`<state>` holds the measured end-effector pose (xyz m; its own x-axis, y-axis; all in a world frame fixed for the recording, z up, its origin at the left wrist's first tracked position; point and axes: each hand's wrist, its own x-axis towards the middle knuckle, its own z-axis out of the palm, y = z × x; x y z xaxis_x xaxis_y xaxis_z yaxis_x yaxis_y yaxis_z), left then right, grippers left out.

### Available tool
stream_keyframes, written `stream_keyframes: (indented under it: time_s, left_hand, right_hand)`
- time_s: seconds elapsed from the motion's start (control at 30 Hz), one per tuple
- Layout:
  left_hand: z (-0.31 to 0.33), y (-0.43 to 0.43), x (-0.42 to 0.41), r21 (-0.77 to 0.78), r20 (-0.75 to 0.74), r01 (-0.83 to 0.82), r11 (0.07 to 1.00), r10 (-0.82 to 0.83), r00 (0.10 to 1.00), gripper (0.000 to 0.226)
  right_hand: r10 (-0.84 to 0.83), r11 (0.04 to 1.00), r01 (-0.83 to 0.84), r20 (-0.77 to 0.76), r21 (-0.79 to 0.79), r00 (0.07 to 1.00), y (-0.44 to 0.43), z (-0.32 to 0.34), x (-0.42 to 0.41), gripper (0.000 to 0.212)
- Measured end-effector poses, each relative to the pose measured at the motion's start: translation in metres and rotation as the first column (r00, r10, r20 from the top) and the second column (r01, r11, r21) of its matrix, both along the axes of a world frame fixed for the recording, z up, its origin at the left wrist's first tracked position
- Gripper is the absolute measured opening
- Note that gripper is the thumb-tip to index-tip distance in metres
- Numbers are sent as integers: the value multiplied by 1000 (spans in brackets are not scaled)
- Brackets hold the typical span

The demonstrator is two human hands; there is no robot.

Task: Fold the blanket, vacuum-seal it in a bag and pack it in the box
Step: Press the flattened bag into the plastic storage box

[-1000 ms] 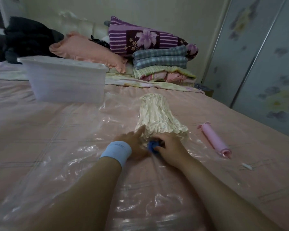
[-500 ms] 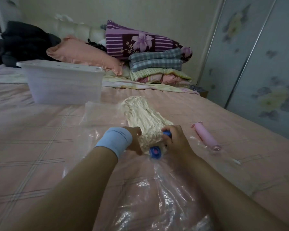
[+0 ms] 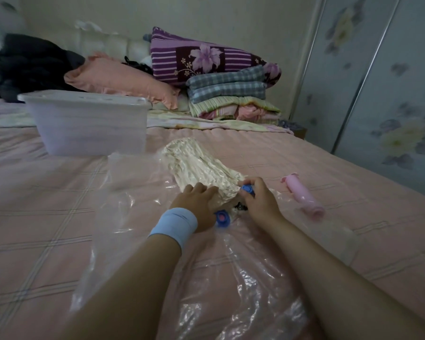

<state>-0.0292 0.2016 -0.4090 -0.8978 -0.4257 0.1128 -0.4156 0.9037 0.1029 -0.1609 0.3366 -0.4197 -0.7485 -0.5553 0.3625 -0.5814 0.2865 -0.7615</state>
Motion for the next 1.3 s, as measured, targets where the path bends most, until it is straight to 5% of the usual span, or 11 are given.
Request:
stream_keyframes:
  time_s: [0.17,0.37,0.47,0.57,0.83,1.17,1.3]
  left_hand:
    - [29,0,17,176,91,16,984,-32,995,64]
    - [51,4,15,147,232,69,987,-102,967,83]
    - [46,0,0,34,-27,78,996,-77,997,64]
    - [17,7,-12,7,-211,117,993,-113,971,49]
    - [-4,-7,-12,88,-280,166,982,-135,950,50]
    - [-7,-14,-11,173,-306,170,970,-111,946,53]
    - [-10,-14,-11,191,-324,171,967,-102,941,54]
  right_hand:
    - [68,996,-69,27,47,997,12,5,-8,19]
    - [84,995,-82,-33,50,996,19,8,0,15]
    - [89,994,-74,-209,79,974,13,4,19,22]
    - [170,973,-145,-139,178,976,14,-6,36,27]
    - [93,932,0,-240,363,966,12,-11,31,35]
    - [226,913,-96,-297,397,928,5,-3,31,30]
    - [196,872,-6,-337,489,921,2,0,30,22]
